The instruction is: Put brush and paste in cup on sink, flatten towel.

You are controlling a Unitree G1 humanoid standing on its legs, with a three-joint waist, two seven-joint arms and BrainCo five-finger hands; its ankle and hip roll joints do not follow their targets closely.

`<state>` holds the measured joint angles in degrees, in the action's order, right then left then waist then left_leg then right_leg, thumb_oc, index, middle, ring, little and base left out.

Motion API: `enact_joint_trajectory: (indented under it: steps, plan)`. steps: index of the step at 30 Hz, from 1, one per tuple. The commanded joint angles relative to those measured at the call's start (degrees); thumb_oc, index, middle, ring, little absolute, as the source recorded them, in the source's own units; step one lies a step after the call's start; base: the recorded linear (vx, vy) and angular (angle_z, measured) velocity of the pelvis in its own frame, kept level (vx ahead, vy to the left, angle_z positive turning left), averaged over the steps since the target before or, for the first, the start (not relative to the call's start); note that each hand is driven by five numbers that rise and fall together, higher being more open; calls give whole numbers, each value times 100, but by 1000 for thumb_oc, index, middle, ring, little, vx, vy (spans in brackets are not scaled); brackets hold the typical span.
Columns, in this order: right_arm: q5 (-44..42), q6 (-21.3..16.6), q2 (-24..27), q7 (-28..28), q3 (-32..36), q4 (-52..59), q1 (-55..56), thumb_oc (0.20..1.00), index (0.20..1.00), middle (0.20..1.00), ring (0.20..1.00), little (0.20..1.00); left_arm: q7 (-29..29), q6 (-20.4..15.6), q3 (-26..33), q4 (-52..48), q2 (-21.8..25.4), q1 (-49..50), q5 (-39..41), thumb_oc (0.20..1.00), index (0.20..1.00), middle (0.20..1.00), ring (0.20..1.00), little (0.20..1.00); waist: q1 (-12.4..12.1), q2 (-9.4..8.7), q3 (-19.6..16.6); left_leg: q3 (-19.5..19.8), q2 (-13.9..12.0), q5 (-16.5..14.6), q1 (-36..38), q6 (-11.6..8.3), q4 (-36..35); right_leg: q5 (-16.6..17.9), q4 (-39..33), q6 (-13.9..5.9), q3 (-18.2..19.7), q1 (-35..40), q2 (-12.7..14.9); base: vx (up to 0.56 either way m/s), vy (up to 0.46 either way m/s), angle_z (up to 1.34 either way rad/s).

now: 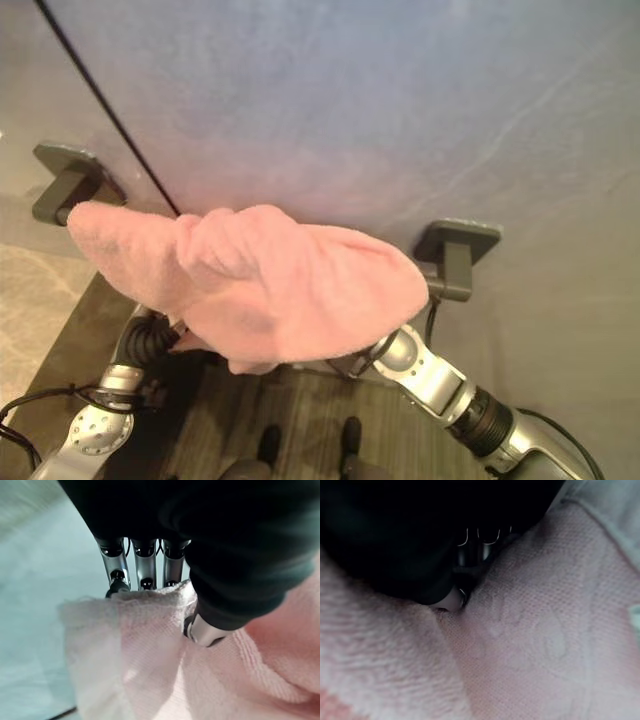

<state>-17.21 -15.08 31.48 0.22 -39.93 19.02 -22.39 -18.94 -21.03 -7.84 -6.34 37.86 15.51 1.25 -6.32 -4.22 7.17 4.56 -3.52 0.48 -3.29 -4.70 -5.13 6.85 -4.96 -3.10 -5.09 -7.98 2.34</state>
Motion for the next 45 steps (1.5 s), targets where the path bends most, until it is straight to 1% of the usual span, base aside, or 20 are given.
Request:
enact_joint_trajectory:
  steps: [1,15,16,17,18,19,20,21,22,27,28,30,32,33,34,35,36,41,42,45]
  plan:
    - [1,-197,-78,-117,319,221,-4,200,200,200,200,200,-54,-204,-165,-22,286,-246,-75,200,200,200,200,200,-38,-290,-53,-1,154,92,-231,138,13,-95,-4,-773,29,272,936,2,1,3]
    - [937,57,-143,-285,965,-1728,1734,200,200,200,200,200,737,15,-1225,1583,-58,-707,-306,200,200,200,200,200,384,-118,-243,-296,101,-7,2,192,13,-108,-4,-794,315,252,901,12,17,-9]
    - [963,73,-189,-297,984,-1973,1789,322,322,322,322,322,765,35,-1267,1777,-115,-740,-284,200,200,200,200,200,416,-109,-266,-322,94,-14,23,193,13,-107,-4,-794,337,253,898,20,4,-8]
    - [1002,140,-250,-301,967,-2242,1822,821,821,821,821,821,832,75,-1323,1919,-168,-750,-260,200,200,200,200,200,435,-94,-283,-338,92,-18,39,195,13,-111,-4,-794,350,253,896,17,2,-20]
    - [1030,187,-357,-318,930,-2550,1804,1000,1000,1000,1000,1000,851,82,-1361,2053,-209,-799,-292,200,200,200,200,200,447,-81,-303,-353,86,-24,58,196,13,-114,-4,-788,369,252,887,17,-1,-24]
    - [988,307,-647,-419,930,-3410,1769,1000,1000,1000,1000,1000,855,183,-1424,2617,-389,-890,-441,200,200,200,200,200,465,-35,-351,-391,76,-30,100,197,13,-121,-4,-778,404,255,871,16,-1,-20]
    - [990,292,-656,-422,926,-3434,1754,1000,1000,1000,1000,1000,848,171,-1430,2639,-396,-905,-446,200,200,200,200,200,461,-36,-345,-395,74,-32,102,197,13,-121,-4,-777,408,255,869,7,0,-8]
    - [918,321,-704,-392,929,-3590,1726,1000,1000,1000,1000,1000,842,241,-1423,2827,-442,-901,-495,536,536,536,536,536,463,-24,-357,-410,72,-34,118,196,13,-121,-4,-773,423,254,859,5,-1,-4]
    - [831,311,-739,-350,949,-3645,1741,1000,1000,1000,1000,1000,842,297,-1390,2905,-481,-884,-570,1000,1000,1000,1000,1000,457,-8,-367,-422,69,-37,129,197,13,-123,-4,-773,437,255,852,12,-1,-6]
    - [351,440,-1089,-360,1256,-4719,1894,1000,1000,1000,1000,1000,758,537,-1177,3745,-823,-817,-829,1000,1000,1000,1000,1000,457,42,-428,-458,58,-33,181,192,13,-133,-4,-756,456,290,845,10,-3,-8]
    - [379,458,-1155,-580,1657,-5107,1988,1000,1000,1000,1000,1000,630,689,-923,4320,-1053,-813,-812,1000,1000,1000,1000,1000,485,80,-449,-473,53,-19,184,178,13,-135,-4,-744,454,293,834,0,0,0]
    - [922,260,-840,-786,2009,-4388,2281,1000,1000,1000,1000,1000,281,552,-867,4111,-817,-786,-1488,1000,1000,1000,1000,1000,543,94,-438,-495,33,-31,187,160,13,-143,-4,-758,448,286,827,0,0,0]
    - [1151,207,-702,-784,2102,-4079,2460,1000,1000,1000,1000,1000,265,540,-782,4062,-841,-704,-1469,1000,1000,1000,1000,1000,547,99,-442,-500,29,-37,193,156,13,-150,-4,-761,445,290,823,0,0,0]
    - [1428,152,-534,-809,2246,-3721,2695,1000,1000,1000,1000,1000,213,536,-599,4068,-872,-583,-1427,1000,1000,1000,1000,1000,576,93,-446,-493,25,-39,198,154,13,-170,-4,-761,437,304,820,37,-17,-2]
    - [1858,-23,-312,-965,2921,-2909,3441,1000,1000,1000,1000,1000,-73,452,-72,3613,-811,-170,-1544,1000,1000,1000,1000,1000,647,80,-431,-449,18,-60,221,158,13,-208,-4,-760,403,364,815,37,-17,4]
    - [1857,-11,-308,-957,2929,-2881,3471,1000,1000,1000,1000,1000,-65,460,-71,3590,-806,-146,-1543,1000,1000,1000,1000,1000,651,81,-438,-442,19,-61,225,158,13,-211,-4,-760,395,371,816,35,-13,6]
    - [1912,-49,-326,-1140,3456,-2475,3885,1000,1000,1000,1000,1000,-272,417,389,3073,-691,174,-1573,1000,1000,1000,1000,1000,692,81,-421,-414,21,-74,247,164,13,-225,-4,-763,357,427,825,12,0,6]
    - [1931,-272,-521,-1443,4619,-1405,4721,1000,1000,1000,1000,1000,-821,208,1624,1969,-645,892,-1467,1000,1000,1000,1000,1000,787,67,-419,-431,39,-119,283,181,13,-219,1,-787,327,466,855,0,7,0]
    - [2284,-432,-412,-1565,5189,-780,5013,1000,1000,1000,1000,1000,-1011,61,2179,1404,-664,1160,-1365,1000,1000,1000,1000,1000,824,55,-420,-438,45,-131,287,204,13,-205,66,-786,354,435,865,-1,32,-3]
    - [2313,-481,-369,-1674,5337,-585,4919,1000,1000,1000,1000,1000,-1099,12,2408,1097,-595,1235,-1368,1000,1000,1000,1000,1000,835,37,-394,-474,62,-156,313,247,13,-230,198,-790,430,355,876,-23,52,-2]
